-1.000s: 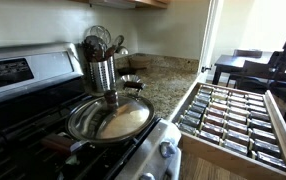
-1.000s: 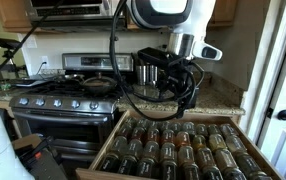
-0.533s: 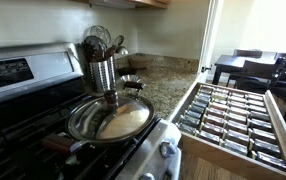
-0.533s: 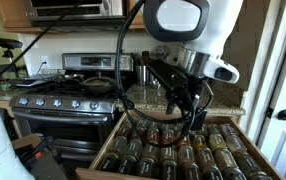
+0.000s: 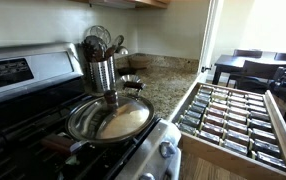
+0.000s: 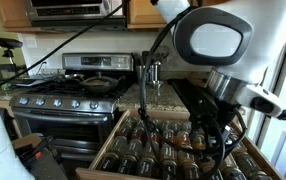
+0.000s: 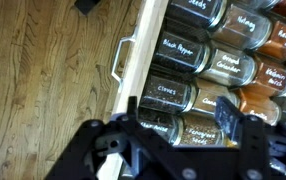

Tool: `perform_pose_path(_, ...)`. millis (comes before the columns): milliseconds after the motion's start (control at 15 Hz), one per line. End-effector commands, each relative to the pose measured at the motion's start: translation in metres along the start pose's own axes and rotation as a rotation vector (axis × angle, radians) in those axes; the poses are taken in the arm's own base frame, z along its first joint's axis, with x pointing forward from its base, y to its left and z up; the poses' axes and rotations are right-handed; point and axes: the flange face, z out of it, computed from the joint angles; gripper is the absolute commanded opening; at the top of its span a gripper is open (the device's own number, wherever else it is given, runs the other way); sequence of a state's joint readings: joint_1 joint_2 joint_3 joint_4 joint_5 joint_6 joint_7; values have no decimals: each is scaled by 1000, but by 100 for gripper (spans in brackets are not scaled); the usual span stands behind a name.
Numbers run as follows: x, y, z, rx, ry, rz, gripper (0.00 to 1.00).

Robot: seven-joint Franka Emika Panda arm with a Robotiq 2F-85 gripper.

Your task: Close the open drawer

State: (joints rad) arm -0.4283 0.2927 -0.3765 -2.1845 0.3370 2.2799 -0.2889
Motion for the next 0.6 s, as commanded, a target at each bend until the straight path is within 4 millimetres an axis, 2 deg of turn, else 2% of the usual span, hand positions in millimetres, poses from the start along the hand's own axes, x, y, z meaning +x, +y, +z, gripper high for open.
perform_pose_path(0,33,16,15,-34,8,102,49)
perform_pose_path(200,51,29,37,-74,-12,184,30)
perform_pose_path(467,61,40,71,-145,-69,259,5)
perform_pose_path(533,62,43,78,-163,-80,270,4)
